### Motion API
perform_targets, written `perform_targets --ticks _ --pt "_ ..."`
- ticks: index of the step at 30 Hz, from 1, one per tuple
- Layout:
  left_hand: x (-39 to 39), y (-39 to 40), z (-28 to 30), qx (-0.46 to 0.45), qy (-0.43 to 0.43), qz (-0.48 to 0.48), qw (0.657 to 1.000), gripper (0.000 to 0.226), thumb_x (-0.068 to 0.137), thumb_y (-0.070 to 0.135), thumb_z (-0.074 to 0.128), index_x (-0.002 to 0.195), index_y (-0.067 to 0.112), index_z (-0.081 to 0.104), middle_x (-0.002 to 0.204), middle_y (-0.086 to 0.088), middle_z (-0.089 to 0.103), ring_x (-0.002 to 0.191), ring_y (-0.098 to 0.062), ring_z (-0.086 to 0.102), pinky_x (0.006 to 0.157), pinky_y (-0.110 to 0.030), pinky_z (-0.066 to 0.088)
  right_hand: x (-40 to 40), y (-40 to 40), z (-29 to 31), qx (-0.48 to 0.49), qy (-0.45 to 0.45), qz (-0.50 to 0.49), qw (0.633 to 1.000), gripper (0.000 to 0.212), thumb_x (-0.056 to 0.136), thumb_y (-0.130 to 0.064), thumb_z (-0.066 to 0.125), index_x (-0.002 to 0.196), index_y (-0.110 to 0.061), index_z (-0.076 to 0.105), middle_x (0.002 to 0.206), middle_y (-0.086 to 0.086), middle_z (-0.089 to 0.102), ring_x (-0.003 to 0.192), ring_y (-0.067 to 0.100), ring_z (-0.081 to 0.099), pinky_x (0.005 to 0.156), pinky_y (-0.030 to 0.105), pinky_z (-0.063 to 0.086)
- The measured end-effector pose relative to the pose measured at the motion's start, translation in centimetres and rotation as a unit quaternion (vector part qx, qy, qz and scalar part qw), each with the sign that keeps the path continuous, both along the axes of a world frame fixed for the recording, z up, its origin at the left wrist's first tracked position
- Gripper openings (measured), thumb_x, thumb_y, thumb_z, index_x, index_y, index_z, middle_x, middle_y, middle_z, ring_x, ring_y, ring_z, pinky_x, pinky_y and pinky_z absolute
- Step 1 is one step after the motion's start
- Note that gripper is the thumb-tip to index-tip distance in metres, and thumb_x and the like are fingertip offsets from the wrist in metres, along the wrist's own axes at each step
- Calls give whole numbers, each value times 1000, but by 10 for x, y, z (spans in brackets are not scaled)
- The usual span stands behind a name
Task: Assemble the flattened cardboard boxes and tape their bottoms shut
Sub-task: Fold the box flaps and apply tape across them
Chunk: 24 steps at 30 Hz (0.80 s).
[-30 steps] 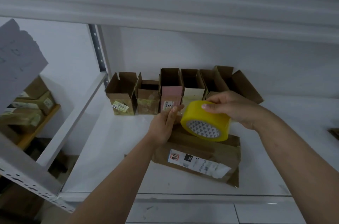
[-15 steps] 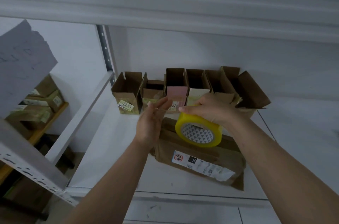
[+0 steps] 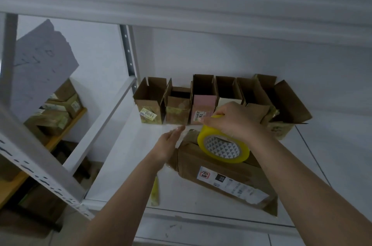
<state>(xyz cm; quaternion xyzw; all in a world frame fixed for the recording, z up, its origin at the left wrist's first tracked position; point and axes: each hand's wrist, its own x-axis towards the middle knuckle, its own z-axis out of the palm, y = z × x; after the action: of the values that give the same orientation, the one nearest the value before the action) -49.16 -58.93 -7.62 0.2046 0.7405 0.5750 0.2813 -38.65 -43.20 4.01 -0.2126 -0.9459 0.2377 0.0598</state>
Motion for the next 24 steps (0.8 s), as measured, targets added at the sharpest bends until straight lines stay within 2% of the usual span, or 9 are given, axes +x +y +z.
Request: perform_targets --ticks 3,6,9,11,15,18,22,24 --pt "8 1 -9 12 -65 15 998 48 99 53 38 129 25 62 128 -3 63 119 -20 57 106 -37 42 -3 -6 0 27 13 -2 1000 63 82 -67 58 94 -6 73 90 13 72 79 27 68 70 39 54" --pt "20 5 -14 41 -165 52 984 48 98 52 41 113 18 70 107 -8 73 102 -23 67 91 -37 52 -3 -10 3 20 24 -2 1000 47 88 -58 57 94 -14 74 96 -1 71 85 17 65 77 38 55" --pt "23 11 -14 60 -253 78 963 46 98 48 45 105 11 71 95 -9 75 94 -23 68 79 -33 52 -1 -8 3 11 38 -14 999 38 91 -54 54 91 -22 73 91 -10 67 88 12 63 77 35 53" --pt "23 12 -13 72 -274 72 956 45 98 48 45 105 12 71 97 -10 75 92 -22 69 76 -32 52 -2 -8 2 11 42 -24 999 40 92 -54 54 87 -19 73 86 -5 69 82 14 63 76 38 55" --pt "25 9 -18 88 -290 112 946 42 92 45 57 108 9 71 100 -11 75 96 -26 69 77 -36 54 -3 -8 1 19 55 -36 998 44 91 -53 54 85 -14 74 86 6 72 77 19 65 75 42 56" --pt "25 11 -23 94 -286 126 945 34 98 32 53 108 4 70 100 -15 74 91 -28 69 71 -35 54 -3 -9 2 28 51 -37 998 45 92 -52 54 88 -12 74 91 7 72 82 21 66 76 41 56" --pt "23 10 -32 31 -224 118 967 30 99 0 39 119 -2 62 94 -16 69 79 -29 64 56 -29 49 -3 -10 4 30 39 -39 998 43 92 -52 55 88 -14 74 91 4 72 82 17 64 77 39 55" --pt "19 7 -33 -5 -173 102 980 32 97 -5 37 119 -1 61 89 -16 66 70 -27 61 47 -26 47 -3 -9 4 27 34 -41 998 43 92 -53 54 88 -15 74 92 4 72 83 17 65 79 40 55"
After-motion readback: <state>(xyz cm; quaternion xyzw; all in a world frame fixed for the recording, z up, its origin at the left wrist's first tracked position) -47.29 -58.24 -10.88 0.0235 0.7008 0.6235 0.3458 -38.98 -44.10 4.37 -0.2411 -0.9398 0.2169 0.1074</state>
